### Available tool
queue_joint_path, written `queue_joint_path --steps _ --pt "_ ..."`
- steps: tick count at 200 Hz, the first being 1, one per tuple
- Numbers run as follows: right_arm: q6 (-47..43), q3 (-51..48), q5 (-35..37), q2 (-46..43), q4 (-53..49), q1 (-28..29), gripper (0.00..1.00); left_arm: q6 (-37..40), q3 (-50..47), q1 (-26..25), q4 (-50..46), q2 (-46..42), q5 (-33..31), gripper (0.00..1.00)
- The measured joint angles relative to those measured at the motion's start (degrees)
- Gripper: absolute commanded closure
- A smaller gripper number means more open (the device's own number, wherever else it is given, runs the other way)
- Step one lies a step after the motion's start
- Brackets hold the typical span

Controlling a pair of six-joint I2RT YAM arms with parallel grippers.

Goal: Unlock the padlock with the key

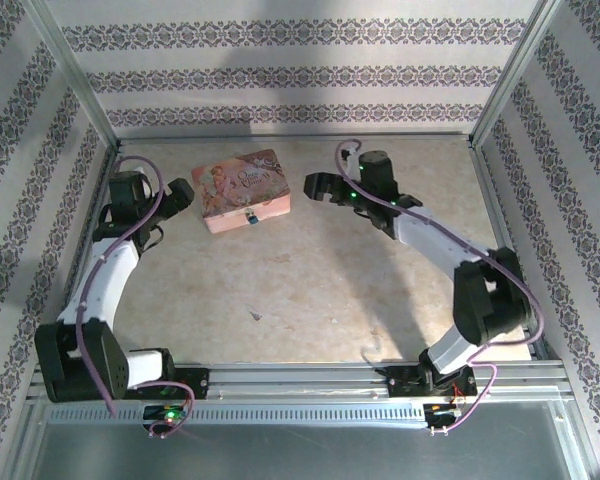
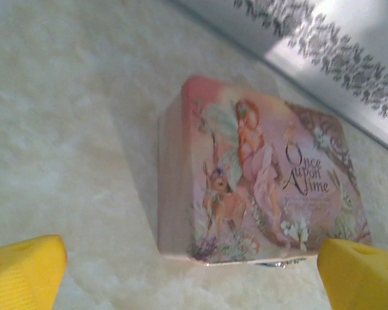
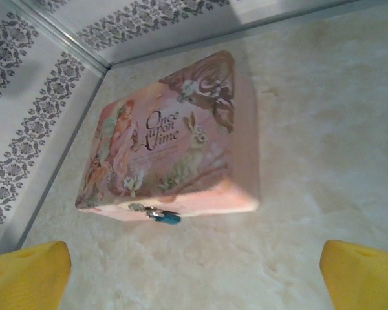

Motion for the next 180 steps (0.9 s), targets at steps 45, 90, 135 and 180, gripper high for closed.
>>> queue_joint_path --steps 45,90,135,180 --pt "0.0 10.4 0.0 12.5 -0.1 1.2 0.02 -1.4 3.4 1.7 1.4 10.2 9.9 0.01" --pt "1.1 18.6 -0.3 22.2 -0.1 1.7 0.02 -2.3 5.6 1.8 4.6 17.8 14.1 0.01" --pt "2.3 25.1 -1.6 28.5 -0.7 2.9 0.02 -3.6 8.0 1.8 7.4 24.0 17.3 0.0" --pt "3.8 30.3 -3.2 33.0 -2.2 3.9 0.02 -4.4 10.5 1.8 8.5 29.3 20.5 0.0"
